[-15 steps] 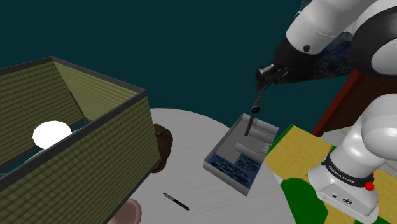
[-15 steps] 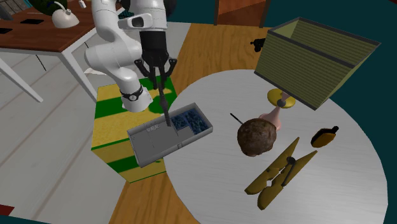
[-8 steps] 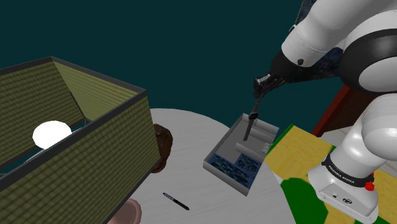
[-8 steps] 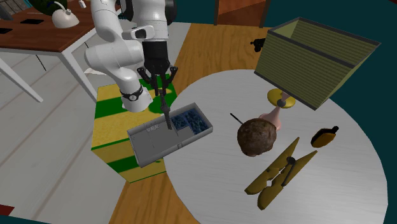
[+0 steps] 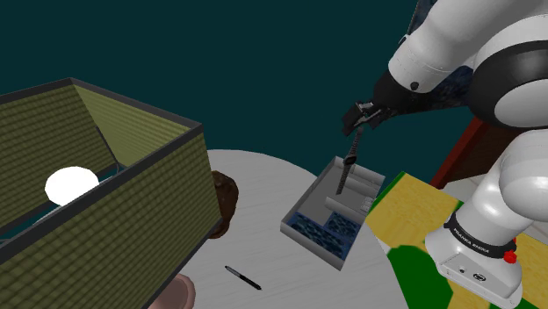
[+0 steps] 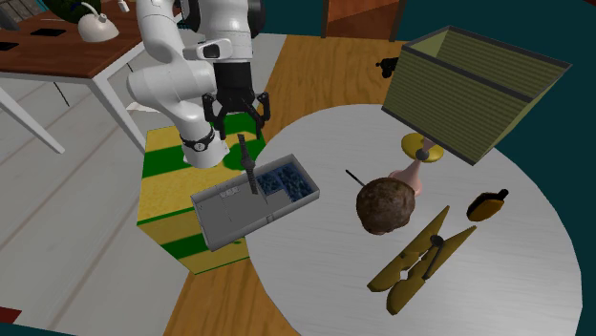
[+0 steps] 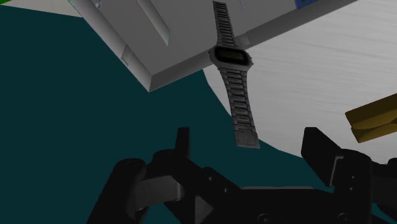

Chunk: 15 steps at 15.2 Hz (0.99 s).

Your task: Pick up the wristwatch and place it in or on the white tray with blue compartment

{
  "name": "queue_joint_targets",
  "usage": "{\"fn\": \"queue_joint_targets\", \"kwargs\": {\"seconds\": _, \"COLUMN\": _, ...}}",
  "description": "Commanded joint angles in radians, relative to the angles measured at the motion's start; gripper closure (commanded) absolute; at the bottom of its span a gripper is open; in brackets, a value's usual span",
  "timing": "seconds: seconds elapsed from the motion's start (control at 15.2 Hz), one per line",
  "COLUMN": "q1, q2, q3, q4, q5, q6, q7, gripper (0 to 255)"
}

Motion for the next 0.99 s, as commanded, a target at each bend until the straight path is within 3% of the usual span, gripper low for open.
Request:
{"fn": "queue_joint_targets", "kwargs": {"seconds": 0.0, "q1": 0.0, "q2": 0.0, "q3": 0.0, "q4": 0.0, "q5": 0.0, "q6": 0.0, "q7": 0.0, "gripper": 0}}
{"fn": "queue_joint_targets", "kwargs": {"seconds": 0.13, "q1": 0.0, "q2": 0.0, "q3": 0.0, "q4": 0.0, "q5": 0.0, "q6": 0.0, "q7": 0.0, "gripper": 0}}
{"fn": "queue_joint_targets", "kwargs": {"seconds": 0.4, "q1": 0.014, "q2": -0.058, "q3": -0.032, "q4": 0.094, "q5": -0.017, "q6": -0.153, "q7": 0.002, "gripper": 0}}
{"fn": "queue_joint_targets", "kwargs": {"seconds": 0.92, "q1": 0.014, "q2": -0.058, "q3": -0.032, "q4": 0.094, "q5": -0.017, "q6": -0.153, "q7": 0.002, "gripper": 0}}
